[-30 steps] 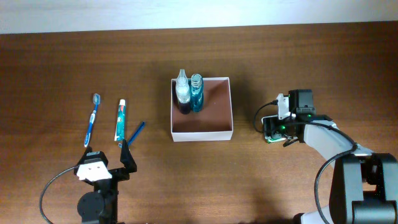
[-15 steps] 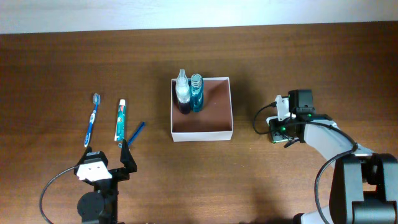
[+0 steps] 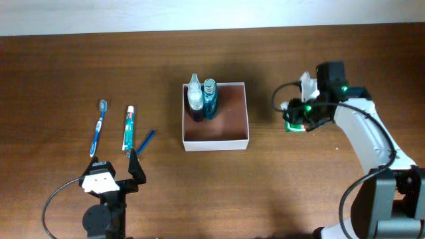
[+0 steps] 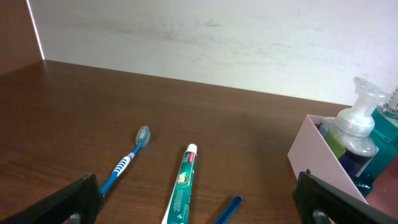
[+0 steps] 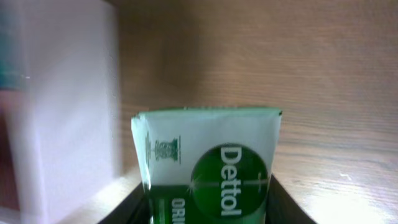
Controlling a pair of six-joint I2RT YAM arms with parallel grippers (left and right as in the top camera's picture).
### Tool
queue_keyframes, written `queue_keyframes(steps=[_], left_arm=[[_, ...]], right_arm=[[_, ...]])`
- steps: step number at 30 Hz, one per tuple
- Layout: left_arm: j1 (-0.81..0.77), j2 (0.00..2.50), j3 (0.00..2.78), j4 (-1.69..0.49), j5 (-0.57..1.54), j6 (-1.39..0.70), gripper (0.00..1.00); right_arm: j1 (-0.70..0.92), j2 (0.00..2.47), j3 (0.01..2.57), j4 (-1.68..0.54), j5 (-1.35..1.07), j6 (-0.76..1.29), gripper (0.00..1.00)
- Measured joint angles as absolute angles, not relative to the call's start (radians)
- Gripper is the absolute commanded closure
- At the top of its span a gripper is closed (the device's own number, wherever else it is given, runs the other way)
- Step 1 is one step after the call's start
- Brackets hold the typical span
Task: Pack container
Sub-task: 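Lower the Dettol bar into the box front-right and release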
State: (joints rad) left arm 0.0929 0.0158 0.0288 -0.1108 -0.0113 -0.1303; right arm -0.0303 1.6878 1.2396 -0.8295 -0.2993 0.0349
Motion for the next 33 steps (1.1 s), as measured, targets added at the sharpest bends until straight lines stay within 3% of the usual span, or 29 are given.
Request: queue_keyframes(steps=[7,12,23,33], left_arm=[[0.093,0.016,0.029,-0.111,-0.011,-0.130,0.01],[0.093,0.016,0.029,-0.111,-0.011,-0.130,0.01],[0.093,0.016,0.029,-0.111,-0.011,-0.130,0.01],[0.093,0.016,0.029,-0.111,-0.011,-0.130,0.01]], right_arm=[[-0.004,1.688,1.341,-0.809,-0.572,0.075,0.63],[0.098,1.688,1.345,-0.715,-0.612,0.156,0.63],[0.355,1.688,1.345,-0.620,-0.286,0.374,0.63],[0.427,1.722,1.345,-0.567,-0.105,0.417,0.63]])
